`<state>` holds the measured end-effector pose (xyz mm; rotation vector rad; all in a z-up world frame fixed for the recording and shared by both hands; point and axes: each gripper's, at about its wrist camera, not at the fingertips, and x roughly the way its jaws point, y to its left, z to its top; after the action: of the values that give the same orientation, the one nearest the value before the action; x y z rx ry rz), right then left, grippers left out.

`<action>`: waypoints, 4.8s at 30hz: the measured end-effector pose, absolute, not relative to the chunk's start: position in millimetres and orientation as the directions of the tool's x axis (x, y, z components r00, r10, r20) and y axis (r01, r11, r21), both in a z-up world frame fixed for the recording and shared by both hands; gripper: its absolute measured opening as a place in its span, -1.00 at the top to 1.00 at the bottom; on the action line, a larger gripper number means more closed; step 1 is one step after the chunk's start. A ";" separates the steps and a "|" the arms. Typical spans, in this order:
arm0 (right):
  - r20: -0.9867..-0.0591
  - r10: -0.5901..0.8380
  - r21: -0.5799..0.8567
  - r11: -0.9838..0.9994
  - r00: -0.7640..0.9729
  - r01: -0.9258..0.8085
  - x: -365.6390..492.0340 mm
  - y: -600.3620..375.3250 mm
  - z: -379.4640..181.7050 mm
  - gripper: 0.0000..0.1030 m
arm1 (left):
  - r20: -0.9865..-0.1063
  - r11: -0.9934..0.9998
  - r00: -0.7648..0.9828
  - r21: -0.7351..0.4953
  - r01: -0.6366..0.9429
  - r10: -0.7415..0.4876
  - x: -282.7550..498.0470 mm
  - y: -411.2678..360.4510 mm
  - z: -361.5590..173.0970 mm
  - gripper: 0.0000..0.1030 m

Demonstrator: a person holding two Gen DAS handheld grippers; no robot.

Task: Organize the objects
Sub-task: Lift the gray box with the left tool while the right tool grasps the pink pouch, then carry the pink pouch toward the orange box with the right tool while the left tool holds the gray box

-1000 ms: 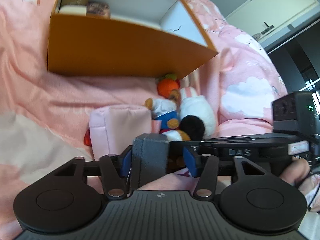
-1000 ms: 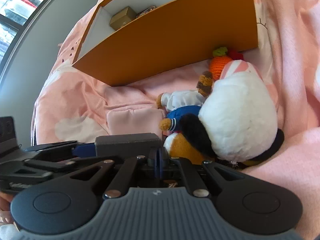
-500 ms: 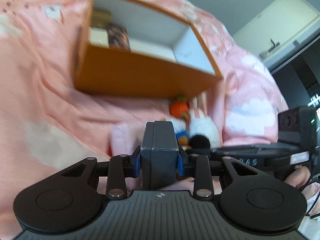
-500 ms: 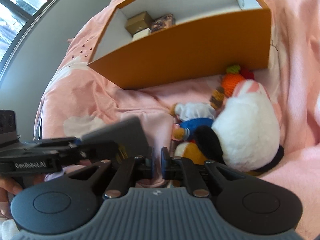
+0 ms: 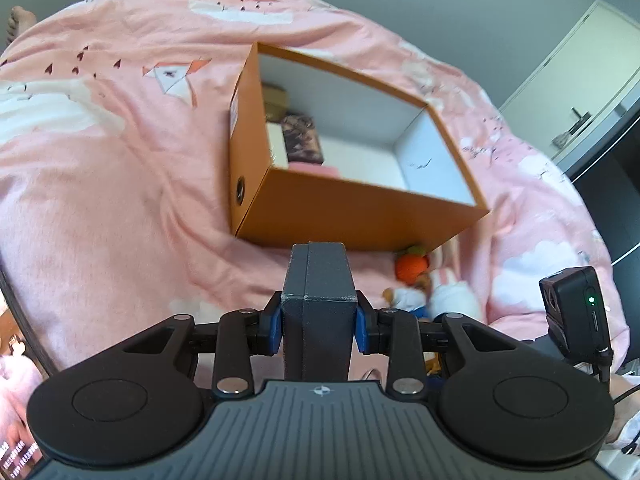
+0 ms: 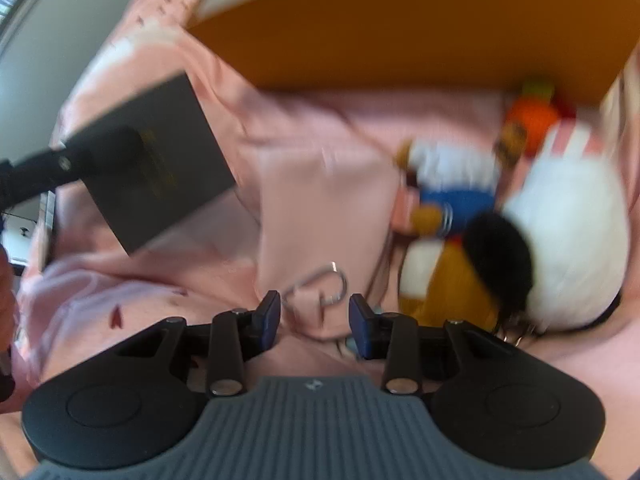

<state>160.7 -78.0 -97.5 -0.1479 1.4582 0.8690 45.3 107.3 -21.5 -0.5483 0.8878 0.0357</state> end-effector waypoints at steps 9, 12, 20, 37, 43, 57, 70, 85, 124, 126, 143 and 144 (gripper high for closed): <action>-0.894 0.397 0.442 0.709 -0.206 -0.549 160.3 -70.7 -128.7 -0.10 | -0.755 0.860 0.619 -0.448 -0.246 -0.216 44.8 103.9 -33.3 0.26; -0.892 0.416 0.441 0.708 -0.178 -0.552 157.6 -75.2 -122.2 0.24 | -0.758 0.865 0.622 -0.431 -0.256 -0.193 43.4 104.6 -31.7 0.26; -0.854 0.520 0.400 0.671 0.011 -0.625 148.3 -88.9 -74.5 0.69 | -0.771 0.883 0.624 -0.373 -0.284 -0.125 42.4 107.7 -29.2 0.27; -0.726 0.660 0.366 0.609 0.193 -0.703 190.3 -59.1 -17.3 0.88 | -0.794 0.885 0.600 -0.345 -0.312 -0.098 45.6 109.2 -24.5 0.26; -0.745 0.640 0.362 0.624 0.188 -0.692 200.2 -50.0 -32.8 0.93 | -0.774 0.842 0.619 -0.418 -0.340 -0.134 64.1 109.0 -31.9 0.27; -0.771 0.598 0.290 0.634 0.217 -0.717 189.0 -90.1 -27.4 0.26 | -0.787 0.863 0.599 -0.397 -0.312 -0.145 78.0 92.2 -39.8 0.26; -0.849 0.498 0.108 0.490 0.176 -0.865 148.3 -98.1 -52.0 -0.47 | -0.807 0.885 0.579 -0.348 -0.308 -0.116 64.8 89.3 -40.0 0.26; -0.798 0.561 0.098 0.479 0.218 -0.872 134.8 -98.1 -20.7 0.07 | -0.775 0.893 0.622 -0.351 -0.281 -0.109 57.5 87.6 -23.9 0.27; -0.669 0.742 0.423 0.415 0.030 -0.806 195.0 -37.9 -41.0 -0.08 | -0.803 0.847 0.595 -0.327 -0.420 -0.015 47.8 114.0 -26.5 0.26; -0.666 0.746 0.433 0.413 0.024 -0.801 196.1 -37.0 -41.2 -0.09 | -0.806 0.849 0.592 -0.320 -0.420 -0.010 48.0 112.5 -26.5 0.26; -0.756 0.654 0.349 0.386 -0.013 -0.854 222.9 -46.5 -56.1 -0.39 | -0.808 0.852 0.590 -0.307 -0.425 0.003 51.6 114.0 -29.3 0.26; -0.756 0.654 0.359 0.381 -0.026 -0.852 225.9 -44.1 -60.6 -0.39 | -0.809 0.851 0.588 -0.304 -0.428 0.006 52.4 114.3 -29.9 0.26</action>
<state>225.9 -44.1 -60.6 -0.2387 1.0367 1.2217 52.4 114.3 -29.9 -0.5077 0.9155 0.2657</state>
